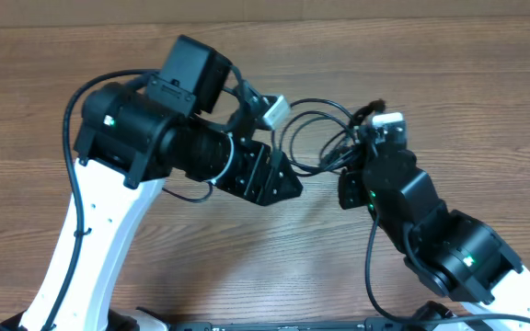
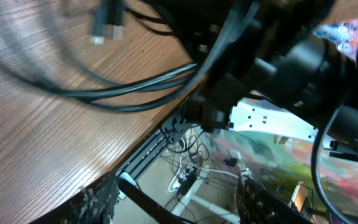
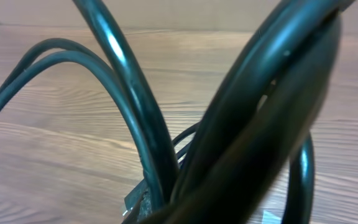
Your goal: Untangle cables
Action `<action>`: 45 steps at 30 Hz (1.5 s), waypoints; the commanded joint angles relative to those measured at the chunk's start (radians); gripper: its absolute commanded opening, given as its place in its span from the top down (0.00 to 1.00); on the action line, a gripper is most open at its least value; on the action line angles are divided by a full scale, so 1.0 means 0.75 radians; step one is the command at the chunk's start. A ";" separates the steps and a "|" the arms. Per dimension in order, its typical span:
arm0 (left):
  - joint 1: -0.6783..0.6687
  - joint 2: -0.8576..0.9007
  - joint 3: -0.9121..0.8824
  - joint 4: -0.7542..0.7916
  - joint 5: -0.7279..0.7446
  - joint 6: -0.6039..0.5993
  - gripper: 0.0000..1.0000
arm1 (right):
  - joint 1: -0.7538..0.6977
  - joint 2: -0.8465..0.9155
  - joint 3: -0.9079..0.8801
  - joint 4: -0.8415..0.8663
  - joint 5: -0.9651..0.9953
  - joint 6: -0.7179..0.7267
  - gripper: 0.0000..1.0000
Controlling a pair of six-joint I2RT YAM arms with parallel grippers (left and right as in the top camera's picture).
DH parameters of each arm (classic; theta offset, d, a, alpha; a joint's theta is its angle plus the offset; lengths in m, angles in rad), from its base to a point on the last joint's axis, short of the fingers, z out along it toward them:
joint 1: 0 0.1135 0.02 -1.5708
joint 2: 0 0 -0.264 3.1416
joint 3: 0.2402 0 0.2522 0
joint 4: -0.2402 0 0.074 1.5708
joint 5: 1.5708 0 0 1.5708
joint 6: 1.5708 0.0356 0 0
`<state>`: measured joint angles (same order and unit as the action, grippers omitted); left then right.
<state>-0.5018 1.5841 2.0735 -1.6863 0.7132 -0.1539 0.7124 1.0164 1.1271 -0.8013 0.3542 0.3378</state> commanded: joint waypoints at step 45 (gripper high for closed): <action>-0.026 0.042 -0.034 0.187 -0.684 -0.782 0.96 | 0.000 0.062 0.018 0.250 -0.371 0.079 0.96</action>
<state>-0.5232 1.6089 2.0552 -1.5497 0.2649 -0.7345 0.7132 1.0737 1.1271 -0.6296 0.1188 0.3920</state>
